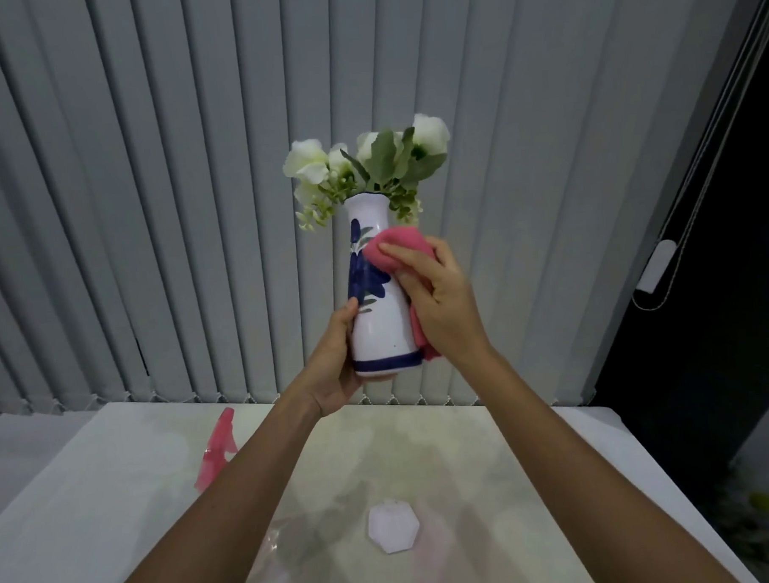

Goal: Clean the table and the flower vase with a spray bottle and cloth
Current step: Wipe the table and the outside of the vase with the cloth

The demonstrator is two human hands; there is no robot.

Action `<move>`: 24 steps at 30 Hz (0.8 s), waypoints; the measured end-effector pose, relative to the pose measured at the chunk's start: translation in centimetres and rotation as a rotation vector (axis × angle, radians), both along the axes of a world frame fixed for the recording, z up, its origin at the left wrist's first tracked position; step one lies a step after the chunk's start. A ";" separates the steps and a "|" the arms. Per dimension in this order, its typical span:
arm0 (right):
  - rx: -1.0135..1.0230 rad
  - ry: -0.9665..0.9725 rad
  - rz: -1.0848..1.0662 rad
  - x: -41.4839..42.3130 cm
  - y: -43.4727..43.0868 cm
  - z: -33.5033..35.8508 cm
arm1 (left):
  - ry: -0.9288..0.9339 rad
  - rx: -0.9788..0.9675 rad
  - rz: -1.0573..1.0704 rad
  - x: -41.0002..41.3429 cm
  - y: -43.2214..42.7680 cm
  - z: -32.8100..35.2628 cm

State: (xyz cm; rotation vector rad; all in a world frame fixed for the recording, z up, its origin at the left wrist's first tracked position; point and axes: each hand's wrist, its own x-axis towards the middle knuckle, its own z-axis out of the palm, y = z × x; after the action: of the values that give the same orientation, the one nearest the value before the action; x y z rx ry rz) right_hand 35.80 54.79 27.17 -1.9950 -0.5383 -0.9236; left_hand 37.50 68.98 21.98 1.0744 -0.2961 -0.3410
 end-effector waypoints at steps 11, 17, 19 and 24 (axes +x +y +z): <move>-0.109 -0.095 -0.018 -2.7 -1.3 -6.5 | -0.031 -0.017 -0.044 0.5 1.1 -1.1; 0.027 -0.015 -0.041 0.1 -0.5 0.8 | -0.026 0.024 -0.036 0.1 0.4 -0.5; 0.110 -0.010 -0.034 0.7 -0.3 2.4 | -0.008 0.040 -0.034 0.0 0.4 -0.6; 0.327 0.098 0.004 -0.4 0.5 1.7 | -0.001 0.020 -0.078 -0.7 0.4 -1.2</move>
State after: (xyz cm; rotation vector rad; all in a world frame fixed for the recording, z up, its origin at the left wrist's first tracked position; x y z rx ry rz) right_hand 35.41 55.27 28.83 -1.7315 -0.3134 -0.8471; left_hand 36.76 69.34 20.81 1.0847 -0.3365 -0.4137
